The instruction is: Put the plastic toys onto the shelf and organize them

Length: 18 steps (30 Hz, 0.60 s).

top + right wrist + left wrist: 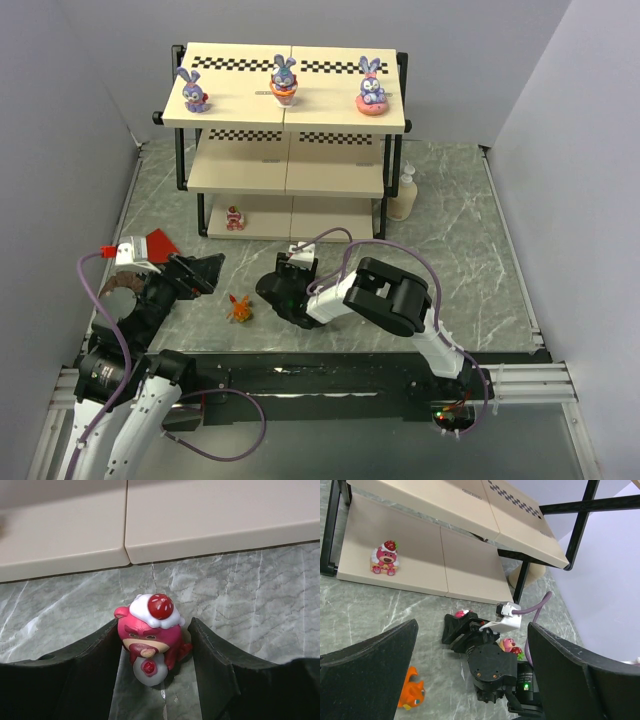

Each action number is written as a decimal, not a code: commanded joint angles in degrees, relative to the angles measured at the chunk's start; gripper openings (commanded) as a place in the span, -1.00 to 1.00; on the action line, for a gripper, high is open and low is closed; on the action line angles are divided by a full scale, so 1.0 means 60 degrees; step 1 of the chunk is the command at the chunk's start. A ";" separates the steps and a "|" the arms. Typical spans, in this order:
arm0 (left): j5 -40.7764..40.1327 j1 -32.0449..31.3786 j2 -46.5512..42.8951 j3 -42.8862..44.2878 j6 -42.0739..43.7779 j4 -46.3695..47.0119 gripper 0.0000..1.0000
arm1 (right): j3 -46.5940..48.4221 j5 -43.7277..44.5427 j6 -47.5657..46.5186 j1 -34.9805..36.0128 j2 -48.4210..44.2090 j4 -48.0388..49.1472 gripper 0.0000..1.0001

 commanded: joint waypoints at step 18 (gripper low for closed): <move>-0.0096 -0.0024 -0.0107 -0.0011 0.0032 0.0032 0.93 | -0.1084 -0.1534 -0.5247 -0.0058 -0.0407 0.4295 -1.00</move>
